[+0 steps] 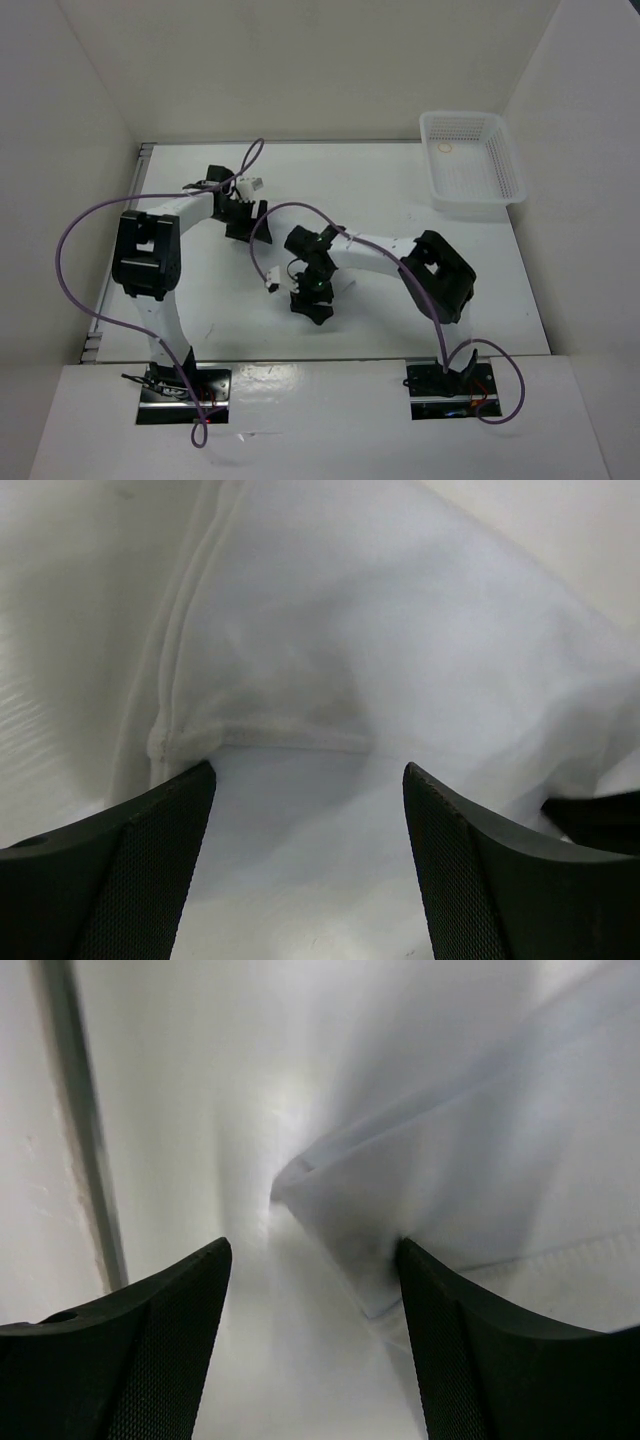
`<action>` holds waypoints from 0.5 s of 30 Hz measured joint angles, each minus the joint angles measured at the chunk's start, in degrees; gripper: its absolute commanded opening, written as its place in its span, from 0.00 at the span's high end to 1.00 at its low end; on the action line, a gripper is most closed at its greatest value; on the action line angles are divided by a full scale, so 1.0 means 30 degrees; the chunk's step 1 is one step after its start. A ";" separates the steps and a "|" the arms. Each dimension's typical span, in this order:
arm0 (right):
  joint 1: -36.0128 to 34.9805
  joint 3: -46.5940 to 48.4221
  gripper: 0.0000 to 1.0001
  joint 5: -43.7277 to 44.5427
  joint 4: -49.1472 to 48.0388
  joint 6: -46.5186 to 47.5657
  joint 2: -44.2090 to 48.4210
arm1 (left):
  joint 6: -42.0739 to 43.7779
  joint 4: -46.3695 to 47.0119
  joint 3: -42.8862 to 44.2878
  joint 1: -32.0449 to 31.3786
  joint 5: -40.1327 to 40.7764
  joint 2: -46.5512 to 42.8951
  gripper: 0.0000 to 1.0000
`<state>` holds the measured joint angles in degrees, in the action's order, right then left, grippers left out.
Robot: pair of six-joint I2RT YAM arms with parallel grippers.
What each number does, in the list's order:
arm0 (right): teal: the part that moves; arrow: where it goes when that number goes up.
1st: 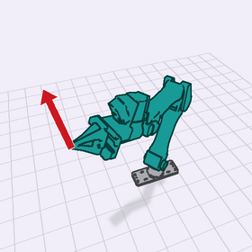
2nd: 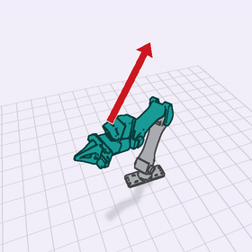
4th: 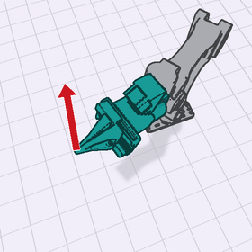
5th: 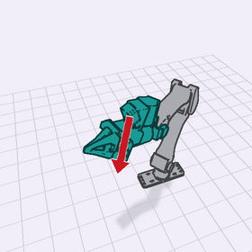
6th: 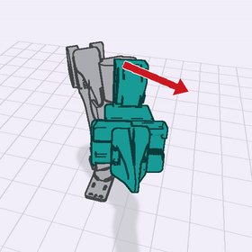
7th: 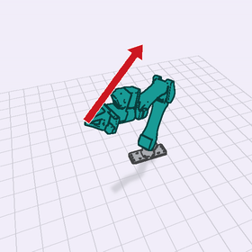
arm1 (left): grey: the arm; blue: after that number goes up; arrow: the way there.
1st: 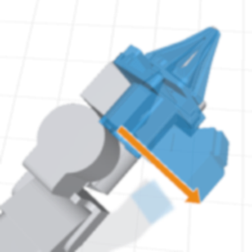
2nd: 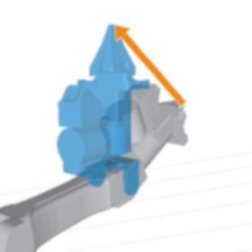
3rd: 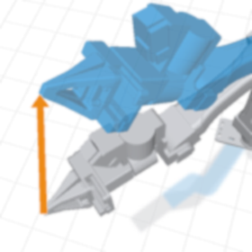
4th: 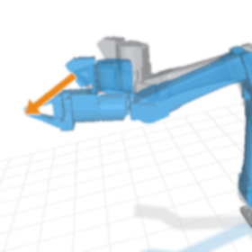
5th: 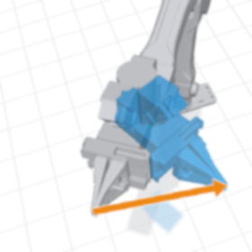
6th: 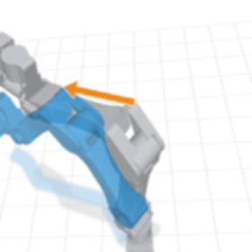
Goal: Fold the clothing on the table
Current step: Fold the skirt
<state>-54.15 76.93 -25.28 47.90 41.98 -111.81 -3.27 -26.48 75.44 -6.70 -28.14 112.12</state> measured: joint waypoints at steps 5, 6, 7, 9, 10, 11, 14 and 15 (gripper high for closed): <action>0.3264 -0.0015 0.24 -0.0044 0.0029 -0.0787 0.0095 | 0.0423 -0.1005 -0.0051 0.0663 0.1275 -0.0452 0.16; 0.3898 0.0007 0.24 0.0000 -0.0022 -0.0954 0.0102 | 0.0525 -0.1166 -0.0109 0.0707 0.1457 -0.0568 0.16; 0.4357 0.0029 0.24 0.0051 -0.0066 -0.1122 0.0109 | 0.0605 -0.1304 -0.0219 0.0707 0.1617 -0.0685 0.16; 0.5275 0.0066 0.24 0.0255 -0.0102 -0.1435 0.0117 | 0.0787 -0.1676 -0.0299 0.0692 0.1902 -0.0860 0.16; 0.5581 0.0102 0.24 0.0350 -0.0153 -0.1588 0.0117 | 0.0976 -0.1829 -0.0328 0.0692 0.2018 -0.0962 0.16; 0.5814 0.0131 0.24 0.0466 -0.0226 -0.1705 0.0117 | 0.1056 -0.1960 -0.0335 0.0692 0.2084 -0.1035 0.16; 0.6309 0.0153 0.24 0.1450 0.0204 -0.2113 0.0117 | 0.1603 -0.2280 -0.0452 0.0874 0.3060 -0.1188 0.16; 0.6433 0.0153 0.24 0.1712 0.0248 -0.2193 0.0117 | 0.1668 -0.2397 -0.0517 0.0984 0.3257 -0.1188 0.16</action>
<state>-34.85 77.38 -20.14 48.64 35.40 -111.46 1.74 -33.67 73.89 -3.75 -18.37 108.55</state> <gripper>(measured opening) 0.760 0.839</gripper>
